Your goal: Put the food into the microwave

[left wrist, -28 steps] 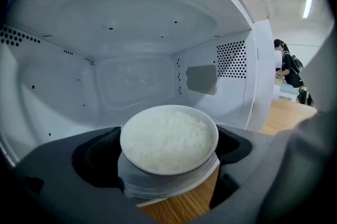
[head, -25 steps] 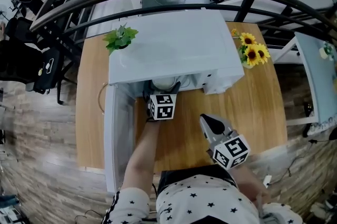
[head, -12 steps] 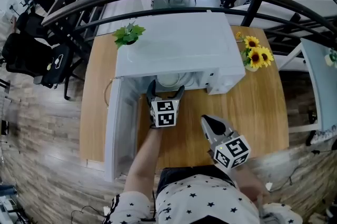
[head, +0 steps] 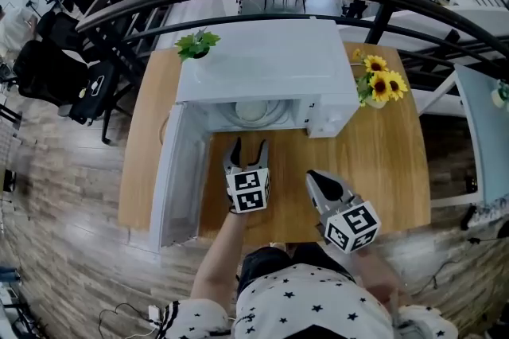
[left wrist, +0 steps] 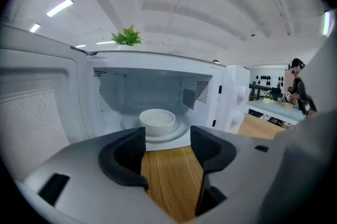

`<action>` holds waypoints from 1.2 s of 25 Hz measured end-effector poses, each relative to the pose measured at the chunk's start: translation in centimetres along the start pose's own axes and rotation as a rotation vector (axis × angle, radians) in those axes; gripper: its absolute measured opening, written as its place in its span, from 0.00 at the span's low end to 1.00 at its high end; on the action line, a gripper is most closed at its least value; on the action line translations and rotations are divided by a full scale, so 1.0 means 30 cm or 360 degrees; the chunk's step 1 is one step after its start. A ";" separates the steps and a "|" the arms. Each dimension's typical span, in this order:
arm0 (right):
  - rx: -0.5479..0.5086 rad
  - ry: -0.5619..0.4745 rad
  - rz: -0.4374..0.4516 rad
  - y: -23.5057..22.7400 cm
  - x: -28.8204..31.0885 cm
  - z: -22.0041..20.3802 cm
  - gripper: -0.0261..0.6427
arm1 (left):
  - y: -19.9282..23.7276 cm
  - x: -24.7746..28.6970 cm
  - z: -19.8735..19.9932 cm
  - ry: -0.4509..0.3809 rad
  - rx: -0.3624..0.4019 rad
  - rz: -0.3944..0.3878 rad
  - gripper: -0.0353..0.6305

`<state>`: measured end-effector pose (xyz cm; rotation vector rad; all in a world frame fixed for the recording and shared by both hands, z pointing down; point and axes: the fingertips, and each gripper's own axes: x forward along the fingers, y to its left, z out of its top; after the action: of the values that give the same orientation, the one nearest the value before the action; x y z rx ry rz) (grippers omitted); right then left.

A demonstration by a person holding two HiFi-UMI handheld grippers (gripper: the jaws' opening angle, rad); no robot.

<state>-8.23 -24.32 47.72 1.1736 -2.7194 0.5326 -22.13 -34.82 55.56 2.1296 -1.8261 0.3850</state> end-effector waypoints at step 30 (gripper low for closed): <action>-0.0081 -0.0148 0.0054 0.203 -0.566 -0.099 0.05 | -0.358 -0.808 -0.101 -0.0196 -0.0137 0.0057 0.06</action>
<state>-1.01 -7.85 44.50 1.1702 -2.8176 0.4201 -15.21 -10.14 48.12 2.1072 -1.9135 0.1836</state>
